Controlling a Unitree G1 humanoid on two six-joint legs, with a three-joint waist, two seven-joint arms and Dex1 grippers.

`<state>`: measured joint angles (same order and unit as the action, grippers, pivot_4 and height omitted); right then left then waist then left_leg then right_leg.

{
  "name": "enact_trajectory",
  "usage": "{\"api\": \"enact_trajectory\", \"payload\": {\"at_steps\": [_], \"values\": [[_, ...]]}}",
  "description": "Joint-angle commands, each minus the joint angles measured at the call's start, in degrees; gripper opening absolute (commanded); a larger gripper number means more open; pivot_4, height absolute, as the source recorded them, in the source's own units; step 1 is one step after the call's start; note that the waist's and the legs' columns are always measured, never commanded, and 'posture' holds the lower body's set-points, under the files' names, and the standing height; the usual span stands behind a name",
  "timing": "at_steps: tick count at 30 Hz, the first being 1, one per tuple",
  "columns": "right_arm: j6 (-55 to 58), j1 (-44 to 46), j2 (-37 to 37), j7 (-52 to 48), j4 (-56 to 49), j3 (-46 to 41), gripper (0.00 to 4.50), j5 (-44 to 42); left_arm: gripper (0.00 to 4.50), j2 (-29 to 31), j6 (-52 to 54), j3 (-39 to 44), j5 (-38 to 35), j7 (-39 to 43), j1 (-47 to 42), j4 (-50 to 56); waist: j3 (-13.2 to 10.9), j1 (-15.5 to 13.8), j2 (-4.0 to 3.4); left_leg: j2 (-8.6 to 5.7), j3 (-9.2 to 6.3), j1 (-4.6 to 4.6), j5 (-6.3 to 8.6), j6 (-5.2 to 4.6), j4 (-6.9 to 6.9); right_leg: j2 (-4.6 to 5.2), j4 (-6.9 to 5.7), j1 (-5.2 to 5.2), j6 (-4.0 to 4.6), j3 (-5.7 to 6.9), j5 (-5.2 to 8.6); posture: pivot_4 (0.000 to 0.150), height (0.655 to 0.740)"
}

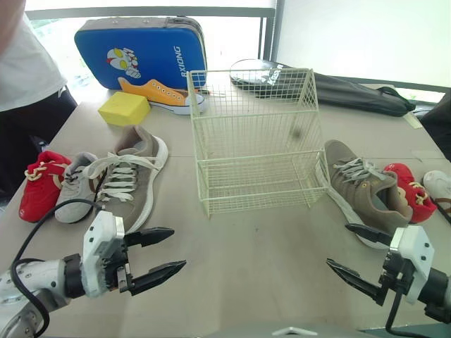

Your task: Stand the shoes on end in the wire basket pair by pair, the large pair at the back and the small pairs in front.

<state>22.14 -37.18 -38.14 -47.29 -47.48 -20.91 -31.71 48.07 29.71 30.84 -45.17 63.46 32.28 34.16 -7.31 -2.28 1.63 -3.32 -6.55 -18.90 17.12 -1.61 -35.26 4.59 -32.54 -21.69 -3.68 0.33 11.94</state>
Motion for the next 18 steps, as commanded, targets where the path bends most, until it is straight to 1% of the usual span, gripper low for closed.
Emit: {"api": "enact_trajectory", "payload": {"at_steps": [1, 4, 6, 8, 10, 11, 13, 15, 16, 18], "values": [[-1.3, -0.3, 2.6, 2.9, -2.8, 0.8, 4.50, 0.5, 4.46, 1.0, 2.2, -0.5, -3.6, -0.3, -3.3, 0.9, 0.0, -0.1, 0.01, 0.00, 0.00, 0.00, 0.00, 0.00, 0.00, 0.00, 0.00, 0.00, 0.00, 0.00, 0.00, 0.150, 0.7400], [-3.2, 0.6, 8.8, 9.8, -5.1, 3.2, 4.50, 3.0, 4.46, 1.2, 6.7, -1.5, -9.8, -2.5, -8.3, 0.9, 0.0, -0.3, -0.01, 0.06, -0.05, 0.03, 0.00, 0.01, 0.00, -0.01, -0.09, -0.02, 0.00, 0.08, 0.00, 0.150, 0.7400], [-1.7, 2.2, 12.0, 14.4, -7.5, 5.9, 4.50, 3.1, 4.46, 1.4, 9.1, -1.8, -13.3, -4.2, -11.3, 1.5, 0.0, 0.0, -0.02, 0.08, -0.02, -0.09, 0.00, 0.01, 0.02, -0.01, -0.15, -0.02, 0.00, 0.05, 0.00, 0.150, 0.7400], [-1.2, 3.3, 13.7, 18.0, -9.3, 7.7, 4.50, 5.5, 4.46, 1.6, 10.6, -2.5, -15.8, -5.6, -14.3, 2.1, 0.0, 0.3, -0.02, 0.08, 0.02, -0.06, 0.00, 0.01, 0.05, -0.02, -0.14, -0.03, 0.00, 0.01, 0.00, 0.150, 0.7400], [1.3, 4.9, 14.3, 23.1, -11.3, 8.2, 4.50, 8.9, 4.46, 2.9, 11.4, -4.4, -17.7, -4.8, -18.1, 3.2, 0.0, 0.2, -0.02, 0.07, 0.01, 0.02, -0.01, 0.02, 0.05, -0.03, -0.16, -0.04, 0.00, 0.04, 0.00, 0.150, 0.7400], [2.9, 4.8, 14.8, 24.6, -12.0, 7.3, 4.50, 6.8, 4.46, 4.0, 11.2, -5.6, -17.6, -2.8, -19.7, 4.0, 0.0, 0.2, -0.03, 0.07, 0.01, 0.08, -0.01, 0.04, 0.05, -0.04, -0.16, -0.08, 0.00, 0.06, 0.00, 0.150, 0.7400], [1.7, 2.5, 15.1, 27.0, -12.5, 4.7, 4.50, 6.8, 4.46, 5.5, 11.3, -8.0, -18.6, -0.5, -23.6, 4.7, 0.0, 0.0, -0.03, -0.05, -0.02, 0.12, -0.09, 0.15, 0.04, -0.06, -0.18, -0.23, 0.01, 0.08, -0.02, 0.150, 0.7400], [-2.1, -2.3, 15.6, 28.9, -12.5, 3.3, 4.50, 8.4, 4.46, 6.2, 9.2, -11.3, -15.5, 1.5, -27.4, 4.3, 0.1, -0.3, -0.09, -0.11, -0.04, 0.11, -0.12, 0.21, 0.03, -0.05, -0.20, -0.21, 0.02, 0.11, -0.02, 0.150, 0.7400], [-4.5, -5.7, 15.8, 29.7, -12.5, 3.7, 4.50, 8.9, 4.46, 6.1, 8.5, -12.8, -14.4, 2.1, -29.1, 3.7, 0.1, -0.3, -0.13, -0.20, -0.11, 0.10, -0.23, 0.38, 0.03, -0.06, -0.19, -0.20, 0.02, 0.15, -0.01, 0.150, 0.7400], [-8.2, -12.0, 15.7, 30.9, -12.5, 5.0, 4.50, 11.4, 4.46, 5.5, 7.5, -15.7, -12.3, 2.6, -32.0, 2.8, 0.1, 0.0, -0.22, -0.22, -0.08, 0.11, -0.24, 0.39, 0.07, -0.04, -0.17, -0.18, 0.04, 0.12, 0.01, 0.150, 0.7400]]}}
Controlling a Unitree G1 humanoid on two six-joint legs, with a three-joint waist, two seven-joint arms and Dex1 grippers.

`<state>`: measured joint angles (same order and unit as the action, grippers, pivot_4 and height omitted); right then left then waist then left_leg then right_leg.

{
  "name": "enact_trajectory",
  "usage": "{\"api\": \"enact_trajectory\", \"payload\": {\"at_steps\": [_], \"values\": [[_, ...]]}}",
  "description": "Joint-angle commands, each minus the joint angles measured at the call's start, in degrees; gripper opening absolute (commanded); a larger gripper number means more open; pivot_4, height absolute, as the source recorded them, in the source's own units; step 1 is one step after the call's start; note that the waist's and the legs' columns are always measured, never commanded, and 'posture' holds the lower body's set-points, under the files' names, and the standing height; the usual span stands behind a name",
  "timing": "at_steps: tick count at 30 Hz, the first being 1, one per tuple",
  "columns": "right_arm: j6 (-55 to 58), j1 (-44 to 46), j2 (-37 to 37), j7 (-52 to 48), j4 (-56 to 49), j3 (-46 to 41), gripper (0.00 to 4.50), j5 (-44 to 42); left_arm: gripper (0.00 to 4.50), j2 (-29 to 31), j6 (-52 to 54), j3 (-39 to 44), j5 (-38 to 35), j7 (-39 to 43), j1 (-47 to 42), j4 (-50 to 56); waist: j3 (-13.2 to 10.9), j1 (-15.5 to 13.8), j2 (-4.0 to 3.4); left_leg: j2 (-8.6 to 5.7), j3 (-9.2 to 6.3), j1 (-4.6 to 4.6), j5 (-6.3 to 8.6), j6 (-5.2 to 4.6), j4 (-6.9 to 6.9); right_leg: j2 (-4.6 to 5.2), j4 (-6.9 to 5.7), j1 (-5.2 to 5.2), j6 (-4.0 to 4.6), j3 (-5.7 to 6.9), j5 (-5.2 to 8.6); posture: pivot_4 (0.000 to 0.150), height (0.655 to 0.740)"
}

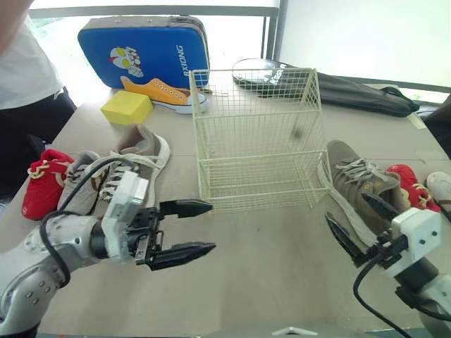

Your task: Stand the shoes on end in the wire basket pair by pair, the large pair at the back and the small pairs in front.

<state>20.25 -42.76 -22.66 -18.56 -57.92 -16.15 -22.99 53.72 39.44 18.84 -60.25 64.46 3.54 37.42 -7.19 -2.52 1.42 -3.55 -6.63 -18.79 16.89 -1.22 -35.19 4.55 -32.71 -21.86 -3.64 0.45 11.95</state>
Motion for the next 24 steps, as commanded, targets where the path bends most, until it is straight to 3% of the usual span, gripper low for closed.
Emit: {"api": "enact_trajectory", "payload": {"at_steps": [1, 4, 9, 24], "values": [[-7.6, -8.9, 0.9, 3.5, -2.1, 0.6, 4.50, 4.0, 4.46, -0.6, -3.2, -5.2, 4.3, 1.8, -4.5, -1.0, 0.0, 0.4, -0.01, 0.01, 0.07, 0.01, 0.01, -0.02, 0.00, 0.03, -0.01, 0.01, -0.01, -0.04, 0.00, 0.150, 0.7400], [-6.6, -12.3, 3.6, 7.2, -2.1, -1.3, 4.50, 6.4, 4.46, -1.4, -3.1, -8.9, 5.5, 2.2, -8.3, -2.1, 0.0, 1.2, 0.01, 0.06, 0.15, -0.06, 0.15, -0.25, 0.00, 0.05, -0.02, 0.03, -0.02, -0.25, 0.01, 0.150, 0.7400], [-2.4, -10.3, 5.4, 8.1, 0.2, -5.4, 4.50, 5.9, 4.46, -2.0, -2.7, -11.5, 6.5, 1.5, -11.7, -2.8, 0.0, 1.6, 0.02, 0.13, 0.08, -0.14, 0.16, -0.26, 0.04, 0.03, -0.04, 0.08, -0.03, -0.29, 0.02, 0.150, 0.7400], [14.5, 13.0, -5.5, 2.5, 11.9, -10.5, 4.50, -4.2, 4.46, -2.7, 0.0, -9.1, 2.8, -4.8, -9.0, 1.9, 0.0, 1.6, 0.03, 0.08, 0.01, -0.01, 0.13, -0.30, -0.05, 0.03, 0.00, -0.01, -0.01, -0.15, 0.01, 0.150, 0.7400]]}}
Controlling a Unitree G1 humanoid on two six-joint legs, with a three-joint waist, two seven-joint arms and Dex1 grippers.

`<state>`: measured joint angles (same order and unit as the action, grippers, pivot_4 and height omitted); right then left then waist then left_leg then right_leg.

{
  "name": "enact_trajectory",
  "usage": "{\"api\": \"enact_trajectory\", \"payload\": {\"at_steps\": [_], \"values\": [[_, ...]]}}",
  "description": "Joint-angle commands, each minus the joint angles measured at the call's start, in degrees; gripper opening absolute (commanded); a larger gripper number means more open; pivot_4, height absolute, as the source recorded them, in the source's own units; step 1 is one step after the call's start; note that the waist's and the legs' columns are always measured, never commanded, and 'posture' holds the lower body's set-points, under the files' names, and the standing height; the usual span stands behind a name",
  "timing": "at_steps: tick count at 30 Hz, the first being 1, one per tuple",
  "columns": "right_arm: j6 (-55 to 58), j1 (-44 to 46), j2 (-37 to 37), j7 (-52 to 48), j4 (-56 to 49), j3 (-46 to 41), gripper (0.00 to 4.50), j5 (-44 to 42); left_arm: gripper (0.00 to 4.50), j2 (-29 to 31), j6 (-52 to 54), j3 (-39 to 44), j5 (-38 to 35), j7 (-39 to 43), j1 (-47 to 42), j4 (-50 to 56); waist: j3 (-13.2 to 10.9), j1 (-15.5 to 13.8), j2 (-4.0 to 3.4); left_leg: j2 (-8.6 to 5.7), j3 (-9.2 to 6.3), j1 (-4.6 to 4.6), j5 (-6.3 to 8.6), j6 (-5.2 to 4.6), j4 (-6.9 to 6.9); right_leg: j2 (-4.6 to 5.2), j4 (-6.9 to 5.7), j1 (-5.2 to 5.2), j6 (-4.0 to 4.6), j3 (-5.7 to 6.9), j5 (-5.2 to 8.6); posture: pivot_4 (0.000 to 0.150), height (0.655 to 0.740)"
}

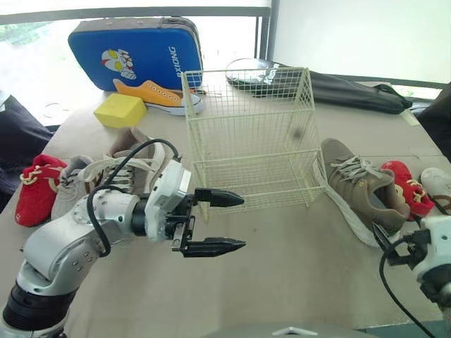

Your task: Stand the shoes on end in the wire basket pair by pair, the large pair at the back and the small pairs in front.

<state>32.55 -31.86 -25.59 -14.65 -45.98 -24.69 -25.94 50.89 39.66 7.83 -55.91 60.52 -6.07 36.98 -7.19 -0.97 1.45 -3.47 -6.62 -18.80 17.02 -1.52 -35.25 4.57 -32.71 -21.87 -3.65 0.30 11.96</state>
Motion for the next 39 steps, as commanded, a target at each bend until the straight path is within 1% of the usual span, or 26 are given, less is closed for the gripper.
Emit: {"api": "enact_trajectory", "payload": {"at_steps": [1, 4, 7, 9, 10, 11, 12, 13, 14, 15, 18, 19, 23, 27, 31, 33, 36, 39], "values": [[3.3, 3.2, -3.2, -1.8, 0.7, -2.3, 4.50, -2.1, 4.46, 0.0, -0.3, 2.0, -1.6, -1.1, 1.1, 2.6, 0.0, 0.1, 0.00, 0.00, 0.03, 0.01, 0.00, 0.00, -0.02, 0.00, 0.00, 0.00, 0.00, 0.00, 0.00, 0.150, 0.7400], [6.0, 6.3, -5.3, -4.0, 3.8, -2.1, 4.50, -4.5, 4.46, -0.4, -0.5, 2.0, -1.6, -2.0, 2.0, 3.0, 0.0, 0.1, 0.03, -0.01, 0.03, 0.04, 0.00, -0.01, -0.04, -0.01, 0.01, 0.06, 0.00, 0.02, 0.00, 0.150, 0.7400], [6.9, 7.5, -6.4, -5.3, 5.4, -1.4, 4.50, -4.6, 4.46, -0.4, -0.8, 2.2, -1.4, -2.0, 2.6, 2.9, 0.0, 0.1, 0.08, -0.01, 0.01, 0.04, 0.00, -0.01, -0.07, -0.01, 0.01, 0.09, 0.00, 0.03, 0.00, 0.150, 0.7400], [7.2, 7.2, -7.3, -6.7, 6.6, -0.6, 3.97, -4.1, 4.50, -0.6, -1.0, 2.3, -1.2, -2.3, 3.0, 2.8, 0.0, 0.1, 0.08, -0.01, 0.02, 0.05, 0.00, -0.01, -0.06, -0.01, 0.00, 0.15, 0.00, 0.02, 0.00, 0.150, 0.7400], [7.5, 6.8, -7.5, -7.0, 6.9, -0.3, 3.63, -3.9, 4.50, -0.6, -1.1, 2.4, -1.1, -2.3, 3.2, 2.7, 0.0, 0.2, 0.09, -0.01, 0.03, 0.05, 0.00, -0.01, -0.06, -0.01, 0.00, 0.16, 0.00, 0.02, 0.00, 0.150, 0.7400], [7.6, 6.4, -7.6, -7.3, 7.2, 0.1, 3.23, -3.6, 4.50, -0.7, -1.1, 2.6, -1.1, -2.5, 3.3, 2.5, 0.0, 0.2, 0.09, -0.01, 0.03, 0.05, 0.00, -0.01, -0.06, -0.01, 0.01, 0.16, 0.00, 0.02, 0.00, 0.150, 0.7400], [7.4, 6.1, -7.6, -7.5, 7.4, 0.3, 2.69, -3.2, 4.50, -0.8, -1.1, 2.7, -1.2, -2.6, 3.4, 2.4, 0.0, 0.1, 0.10, -0.01, 0.03, 0.05, 0.00, -0.01, -0.06, -0.01, 0.01, 0.18, 0.00, 0.02, 0.00, 0.150, 0.7400], [7.3, 6.0, -7.6, -7.6, 7.5, 0.5, 2.33, -2.9, 4.50, -0.9, -1.1, 2.7, -1.3, -2.7, 3.4, 2.2, 0.0, 0.1, 0.11, -0.01, 0.02, 0.06, 0.00, -0.01, -0.06, -0.01, 0.00, 0.20, 0.00, 0.02, 0.00, 0.150, 0.7400], [7.2, 6.0, -7.3, -7.7, 7.7, 0.2, 1.82, -3.1, 4.50, -1.0, -1.1, 2.6, -1.2, -2.7, 3.4, 2.1, 0.1, 0.1, 0.11, -0.01, 0.01, 0.06, 0.00, -0.01, -0.06, -0.01, 0.00, 0.21, 0.00, 0.02, 0.00, 0.150, 0.7400], [7.0, 6.0, -7.0, -7.6, 7.7, 0.1, 1.41, -3.2, 4.50, -1.0, -1.2, 2.5, -1.1, -2.6, 3.4, 2.0, 0.1, 0.1, 0.12, -0.01, 0.01, 0.06, 0.00, -0.01, -0.06, 0.00, 0.01, 0.21, 0.00, 0.03, 0.00, 0.150, 0.7400], [5.2, 5.9, -7.2, -8.6, 8.5, -2.4, 0.42, -2.9, 4.50, -1.8, -1.2, 1.5, -1.0, -2.8, 2.1, 0.8, 0.1, 0.0, 0.12, -0.01, -0.03, 0.10, 0.00, -0.01, -0.07, -0.01, 0.02, 0.21, 0.00, 0.06, 0.00, 0.150, 0.7400], [4.4, 5.9, -7.4, -9.1, 8.6, -3.2, 0.25, -2.9, 4.50, -2.2, -1.1, 1.2, -1.0, -2.8, 1.5, 0.3, 0.1, 0.0, 0.12, -0.01, -0.04, 0.09, 0.00, -0.01, -0.08, -0.01, 0.02, 0.21, 0.00, 0.07, 0.00, 0.150, 0.7400], [0.3, 4.5, -7.4, -12.3, 6.6, -9.3, 0.17, -4.7, 4.50, -3.4, -0.3, 0.3, -1.6, -3.0, -1.1, -1.7, 0.0, -0.3, 0.05, -0.05, -0.09, 0.06, 0.00, -0.01, -0.11, -0.01, 0.02, 0.20, -0.01, 0.13, 0.00, 0.150, 0.7400], [-2.3, 2.3, -7.8, -15.9, 4.9, -18.2, 0.15, -7.9, 4.50, -4.0, 1.7, 0.2, -4.0, -2.3, -3.9, -4.2, -0.1, -0.6, -0.12, -0.18, -0.12, 0.02, -0.01, -0.03, -0.12, -0.06, 0.02, 0.20, -0.01, 0.16, -0.01, 0.150, 0.7400], [-2.1, 1.3, -7.5, -16.3, 4.4, -28.1, 0.15, -12.7, 4.50, -5.1, 5.5, 0.4, -8.8, -3.6, -9.1, -8.1, -0.1, -0.7, -0.11, -0.19, -0.12, 0.03, -0.01, -0.05, -0.14, -0.06, 0.00, 0.21, -0.02, 0.18, -0.01, 0.150, 0.7400], [-1.4, 3.2, -8.0, -14.6, 4.7, -32.8, 0.15, -17.2, 4.50, -6.3, 7.2, 0.4, -10.2, -6.2, -12.4, -10.5, -0.1, -0.7, -0.11, -0.19, -0.14, 0.03, -0.01, -0.05, -0.15, -0.07, -0.02, 0.22, -0.02, 0.19, -0.01, 0.150, 0.7400], [0.5, 8.7, -11.8, -11.7, 4.4, -36.4, 0.13, -26.9, 4.50, -8.3, 9.2, 1.2, -12.6, -10.5, -17.4, -13.5, -0.2, -0.4, -0.16, -0.19, -0.10, -0.03, -0.01, -0.05, -0.15, -0.04, -0.06, 0.26, -0.03, 0.18, -0.01, 0.150, 0.7400], [0.3, 13.3, -19.5, -16.5, 3.6, -35.5, 0.13, -31.2, 4.50, -8.7, 12.1, 2.4, -14.7, -14.3, -22.3, -17.4, -0.2, 0.4, -0.10, -0.19, 0.04, -0.04, -0.11, -0.23, -0.16, -0.05, -0.10, 0.32, -0.03, 0.16, -0.02, 0.150, 0.7400]]}}
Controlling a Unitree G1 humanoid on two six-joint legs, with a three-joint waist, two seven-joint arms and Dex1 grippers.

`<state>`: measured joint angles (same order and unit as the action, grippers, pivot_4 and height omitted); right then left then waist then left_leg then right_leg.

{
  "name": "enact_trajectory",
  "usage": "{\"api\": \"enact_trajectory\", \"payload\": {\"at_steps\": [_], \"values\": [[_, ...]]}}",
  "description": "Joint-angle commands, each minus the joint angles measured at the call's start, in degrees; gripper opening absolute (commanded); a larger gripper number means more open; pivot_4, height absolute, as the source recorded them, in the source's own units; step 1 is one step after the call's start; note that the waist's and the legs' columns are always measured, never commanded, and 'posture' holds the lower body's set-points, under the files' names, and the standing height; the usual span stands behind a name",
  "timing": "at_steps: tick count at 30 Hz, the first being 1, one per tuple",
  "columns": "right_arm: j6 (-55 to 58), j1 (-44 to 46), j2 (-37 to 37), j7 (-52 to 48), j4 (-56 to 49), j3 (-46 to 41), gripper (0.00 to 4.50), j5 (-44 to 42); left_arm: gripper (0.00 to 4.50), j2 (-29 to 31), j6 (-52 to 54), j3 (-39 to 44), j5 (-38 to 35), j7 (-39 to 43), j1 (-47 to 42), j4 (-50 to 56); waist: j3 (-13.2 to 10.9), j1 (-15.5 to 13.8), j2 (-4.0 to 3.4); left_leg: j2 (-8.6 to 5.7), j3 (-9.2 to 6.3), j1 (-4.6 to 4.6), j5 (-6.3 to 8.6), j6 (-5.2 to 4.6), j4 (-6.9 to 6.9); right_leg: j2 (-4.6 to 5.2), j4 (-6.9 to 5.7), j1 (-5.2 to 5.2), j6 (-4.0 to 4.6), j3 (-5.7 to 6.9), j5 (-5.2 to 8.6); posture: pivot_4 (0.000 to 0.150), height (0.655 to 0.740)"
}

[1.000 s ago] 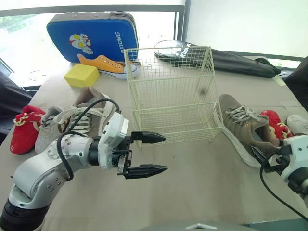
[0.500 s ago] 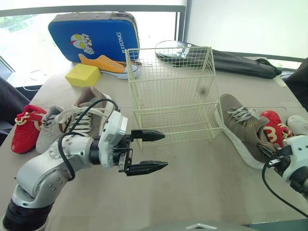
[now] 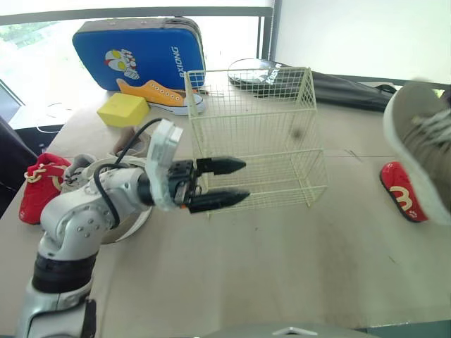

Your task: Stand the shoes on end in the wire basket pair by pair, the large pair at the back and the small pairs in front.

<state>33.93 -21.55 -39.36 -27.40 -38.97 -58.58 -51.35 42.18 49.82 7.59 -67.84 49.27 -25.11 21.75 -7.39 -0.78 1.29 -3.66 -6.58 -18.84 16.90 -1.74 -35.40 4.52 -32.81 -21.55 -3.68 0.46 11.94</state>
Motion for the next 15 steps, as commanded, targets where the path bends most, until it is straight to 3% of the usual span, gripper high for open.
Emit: {"api": "enact_trajectory", "payload": {"at_steps": [1, 3, 6, 8, 10, 12, 15], "values": [[-0.8, 5.5, -9.8, -5.9, -2.3, -0.9, 0.13, -7.9, 4.50, 0.1, 3.5, 3.8, -5.2, -4.9, -5.2, -4.3, 0.0, 0.2, 0.05, 0.04, 0.03, 0.02, -0.03, -0.06, 0.04, -0.04, -0.01, 0.00, 0.01, -0.01, 0.00, 0.150, 0.7400], [-0.2, 10.6, -17.1, -10.4, 1.1, 0.4, 0.13, -10.9, 4.50, 1.2, 6.1, 6.4, -9.3, -6.8, -8.6, -8.4, 0.0, 0.3, 0.05, 0.13, -0.05, 0.12, -0.03, -0.05, -0.01, -0.12, 0.01, 0.00, 0.02, 0.07, 0.00, 0.150, 0.7400], [-1.7, 16.2, -27.2, -22.0, 7.0, 4.6, 0.13, -8.1, 4.50, 5.1, 12.0, 9.0, -12.5, -10.0, -14.7, -17.8, -0.2, 0.0, 0.05, 0.12, -0.06, 0.04, -0.05, -0.08, -0.23, -0.25, 0.07, -0.10, 0.02, 0.03, -0.02, 0.150, 0.7400], [-6.1, 21.2, -33.7, -31.8, 11.5, 10.5, 0.13, -5.6, 4.50, 9.7, 18.7, 10.2, -15.1, -10.0, -19.9, -27.4, -0.1, -0.1, 0.22, 0.13, -0.20, 0.06, -0.03, -0.09, -0.16, -0.27, 0.11, -0.10, 0.03, 0.15, 0.00, 0.150, 0.7400], [-13.6, 29.4, -38.8, -40.7, 16.0, 21.7, 0.13, -2.2, 4.50, 14.6, 25.6, 9.4, -14.9, -6.0, -23.9, -34.8, -0.3, 0.3, 0.31, 0.10, -0.26, 0.05, -0.02, -0.10, -0.19, -0.30, 0.11, -0.09, 0.03, 0.20, 0.00, 0.150, 0.7400], [-18.9, 39.0, -39.7, -47.2, 19.0, 33.0, 0.13, 1.0, 4.50, 17.2, 30.7, 6.8, -13.1, -2.4, -26.4, -36.5, -0.3, 0.4, 0.41, -0.05, -0.24, 0.06, -0.01, -0.12, -0.14, -0.27, 0.15, -0.10, 0.01, 0.08, 0.01, 0.150, 0.7400], [-23.3, 55.7, -33.4, -54.8, 22.2, 48.1, 0.13, 6.8, 4.50, 18.2, 36.1, 1.7, -11.3, 2.1, -28.1, -32.0, -0.5, 0.5, 0.49, -0.16, -0.16, 0.03, -0.04, 0.12, -0.28, -0.17, 0.14, -0.08, -0.02, -0.06, 0.01, 0.150, 0.7400]]}}
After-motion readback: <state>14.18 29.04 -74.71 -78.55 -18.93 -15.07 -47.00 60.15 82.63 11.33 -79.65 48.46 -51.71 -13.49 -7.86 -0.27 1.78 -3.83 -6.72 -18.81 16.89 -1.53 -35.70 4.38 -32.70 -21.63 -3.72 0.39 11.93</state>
